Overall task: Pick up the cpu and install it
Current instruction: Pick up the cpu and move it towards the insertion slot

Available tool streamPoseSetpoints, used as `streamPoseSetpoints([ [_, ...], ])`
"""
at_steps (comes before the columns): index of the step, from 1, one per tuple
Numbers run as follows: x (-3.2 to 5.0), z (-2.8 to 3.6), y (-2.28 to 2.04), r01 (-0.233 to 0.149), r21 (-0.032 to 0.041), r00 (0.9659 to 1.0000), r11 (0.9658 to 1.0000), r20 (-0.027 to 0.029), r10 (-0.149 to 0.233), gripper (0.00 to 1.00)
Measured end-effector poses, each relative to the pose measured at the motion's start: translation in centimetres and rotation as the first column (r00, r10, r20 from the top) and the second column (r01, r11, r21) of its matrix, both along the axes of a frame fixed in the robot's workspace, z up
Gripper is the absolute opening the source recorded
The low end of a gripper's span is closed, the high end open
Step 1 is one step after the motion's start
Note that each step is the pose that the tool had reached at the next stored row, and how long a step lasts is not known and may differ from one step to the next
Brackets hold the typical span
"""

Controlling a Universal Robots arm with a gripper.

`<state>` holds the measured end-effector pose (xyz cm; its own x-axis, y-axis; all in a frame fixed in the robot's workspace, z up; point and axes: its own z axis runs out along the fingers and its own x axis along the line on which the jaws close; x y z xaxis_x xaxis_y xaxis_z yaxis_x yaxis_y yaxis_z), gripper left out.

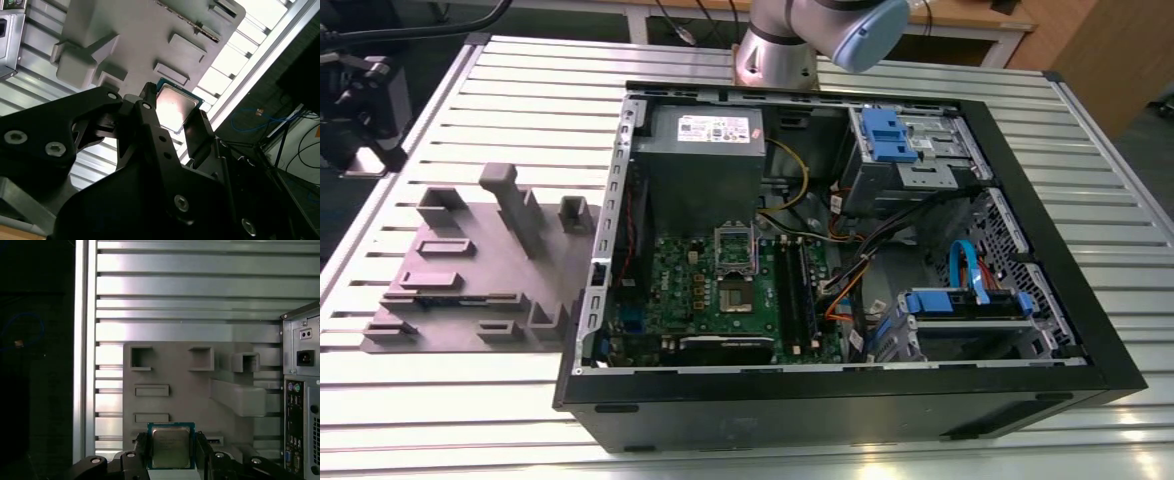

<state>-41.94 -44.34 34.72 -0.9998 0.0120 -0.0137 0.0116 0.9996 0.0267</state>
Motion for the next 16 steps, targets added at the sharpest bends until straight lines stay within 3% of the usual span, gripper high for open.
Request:
streamPoseSetpoints([
  [16, 1.96, -0.01, 0.0, 0.0, 0.0, 1.0, 1.0, 0.0001, 0.0, 0.47],
])
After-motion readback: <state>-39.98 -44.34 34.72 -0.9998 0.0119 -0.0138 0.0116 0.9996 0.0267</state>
